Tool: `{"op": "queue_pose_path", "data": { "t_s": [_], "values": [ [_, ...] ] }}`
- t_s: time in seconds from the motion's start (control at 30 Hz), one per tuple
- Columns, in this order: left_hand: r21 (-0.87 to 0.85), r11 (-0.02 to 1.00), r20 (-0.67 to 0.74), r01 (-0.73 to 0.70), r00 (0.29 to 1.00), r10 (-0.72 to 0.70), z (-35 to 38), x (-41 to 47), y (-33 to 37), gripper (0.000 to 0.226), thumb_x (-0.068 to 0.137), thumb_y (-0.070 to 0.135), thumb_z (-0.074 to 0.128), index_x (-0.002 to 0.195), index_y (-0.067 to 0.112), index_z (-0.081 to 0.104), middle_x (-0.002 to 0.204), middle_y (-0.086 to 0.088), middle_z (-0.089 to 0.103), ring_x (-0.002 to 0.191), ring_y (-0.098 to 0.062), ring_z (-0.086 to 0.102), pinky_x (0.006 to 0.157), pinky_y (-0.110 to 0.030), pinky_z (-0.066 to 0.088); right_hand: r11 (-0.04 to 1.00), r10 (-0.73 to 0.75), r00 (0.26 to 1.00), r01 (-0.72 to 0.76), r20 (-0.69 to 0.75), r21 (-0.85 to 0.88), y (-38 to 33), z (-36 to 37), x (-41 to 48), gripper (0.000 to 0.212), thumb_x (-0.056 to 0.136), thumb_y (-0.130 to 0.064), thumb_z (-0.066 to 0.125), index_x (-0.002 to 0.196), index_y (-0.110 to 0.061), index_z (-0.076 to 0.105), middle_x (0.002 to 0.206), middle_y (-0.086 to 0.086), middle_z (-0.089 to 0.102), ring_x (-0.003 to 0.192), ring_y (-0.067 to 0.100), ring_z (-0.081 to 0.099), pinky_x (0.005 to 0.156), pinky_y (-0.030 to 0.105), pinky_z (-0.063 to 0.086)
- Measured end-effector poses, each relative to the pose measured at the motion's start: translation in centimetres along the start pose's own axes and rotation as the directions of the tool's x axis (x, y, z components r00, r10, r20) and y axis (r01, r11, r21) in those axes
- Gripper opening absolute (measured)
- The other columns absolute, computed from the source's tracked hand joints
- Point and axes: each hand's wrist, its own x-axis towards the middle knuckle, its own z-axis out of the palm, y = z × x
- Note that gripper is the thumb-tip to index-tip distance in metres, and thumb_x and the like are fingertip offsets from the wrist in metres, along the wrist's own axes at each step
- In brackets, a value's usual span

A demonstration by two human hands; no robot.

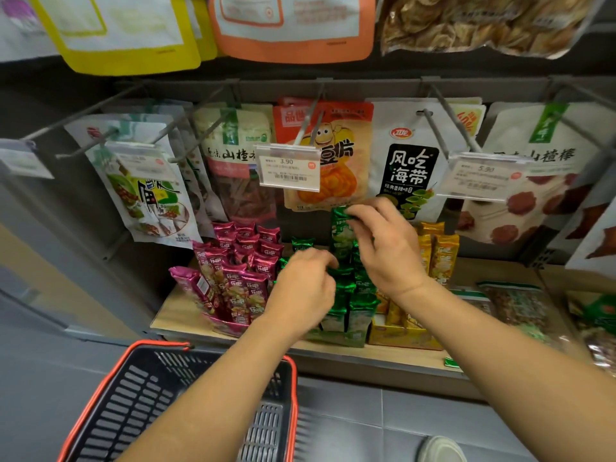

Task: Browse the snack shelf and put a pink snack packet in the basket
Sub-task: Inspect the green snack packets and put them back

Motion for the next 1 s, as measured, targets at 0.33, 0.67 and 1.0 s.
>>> {"op": "queue_pose_path", "data": {
  "t_s": [0.33, 0.67, 1.0],
  "values": [
    [-0.612, 0.791, 0.166, 0.000, 0.978, 0.129, -7.9, -3.3, 4.0, 0.060, 0.076, 0.018, 0.076, 0.132, 0.030, 0.055, 0.128, 0.014, 0.062, 0.124, -0.005, 0.053, 0.109, -0.040, 0.040, 0.965, -0.218, 0.969, 0.231, -0.117, 0.121, -7.5, -10.2, -1.3, 0.019, 0.088, 0.011, 0.055, 0.102, 0.008, 0.065, 0.100, 0.018, 0.060, 0.096, 0.019, 0.056, 0.087, 0.021, 0.047],
    [-0.839, 0.530, 0.231, 0.122, 0.962, 0.143, -10.1, -7.2, 6.5, 0.047, 0.068, 0.016, 0.080, 0.113, 0.017, 0.066, 0.116, -0.006, 0.069, 0.105, -0.021, 0.064, 0.088, -0.042, 0.055, 0.650, 0.239, 0.792, -0.560, 0.562, 0.514, -9.6, -11.2, -5.9, 0.061, 0.085, -0.059, 0.049, 0.141, -0.054, 0.024, 0.124, -0.038, 0.053, 0.117, -0.015, 0.050, 0.096, 0.010, 0.042],
    [-0.938, 0.325, 0.084, 0.118, 0.990, -0.117, -12.4, -6.3, 4.0, 0.021, 0.085, 0.032, 0.067, 0.096, 0.017, 0.077, 0.090, -0.008, 0.071, 0.072, -0.013, 0.062, 0.055, -0.020, 0.053, 0.791, 0.183, 0.741, -0.501, 0.646, 0.350, -9.2, -10.6, -6.9, 0.033, 0.088, -0.057, 0.047, 0.110, -0.035, 0.059, 0.085, -0.009, 0.066, 0.073, 0.005, 0.059, 0.066, 0.025, 0.046]
  ]
}}
